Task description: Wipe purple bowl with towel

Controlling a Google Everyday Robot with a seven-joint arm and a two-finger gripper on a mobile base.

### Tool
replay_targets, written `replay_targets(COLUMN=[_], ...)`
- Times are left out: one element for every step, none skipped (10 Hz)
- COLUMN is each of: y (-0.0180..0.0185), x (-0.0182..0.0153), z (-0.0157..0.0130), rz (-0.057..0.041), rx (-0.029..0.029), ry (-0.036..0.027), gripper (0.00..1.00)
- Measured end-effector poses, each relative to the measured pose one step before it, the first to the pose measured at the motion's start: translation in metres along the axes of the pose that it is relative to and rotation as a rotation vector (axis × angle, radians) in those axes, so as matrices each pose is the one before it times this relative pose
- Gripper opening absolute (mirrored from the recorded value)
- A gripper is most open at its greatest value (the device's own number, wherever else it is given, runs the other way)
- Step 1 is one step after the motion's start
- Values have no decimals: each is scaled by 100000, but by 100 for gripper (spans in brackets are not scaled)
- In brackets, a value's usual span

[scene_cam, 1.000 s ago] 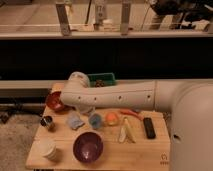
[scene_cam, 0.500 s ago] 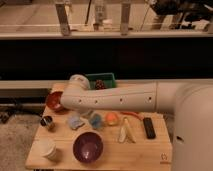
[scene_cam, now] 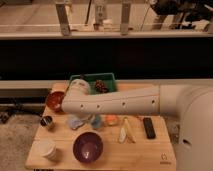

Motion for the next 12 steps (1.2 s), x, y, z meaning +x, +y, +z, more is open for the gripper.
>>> replay_targets(y=[-74, -220, 201, 251, -356, -923, -767, -1833, -1373, -1421, -939, -794], x=[-638, -724, -394, -90, -342, 172, 450, 849, -181, -401, -243, -312], z=[121, 72, 130, 25, -107, -12, 97, 298, 114, 159, 321, 451], rz=[-777, -887, -777, -215, -884, -1105, -522, -1444, -1121, -1308, -555, -147], rx=[412, 558, 532, 66, -524, -1080, -737, -1547, -675, -136, -106, -6], ry=[-855, -928, -984, -445, -101, -57, -62, -85, -261, -522, -563, -1126], gripper=[8, 3, 3, 7, 16, 28, 36, 57, 68, 77, 80, 80])
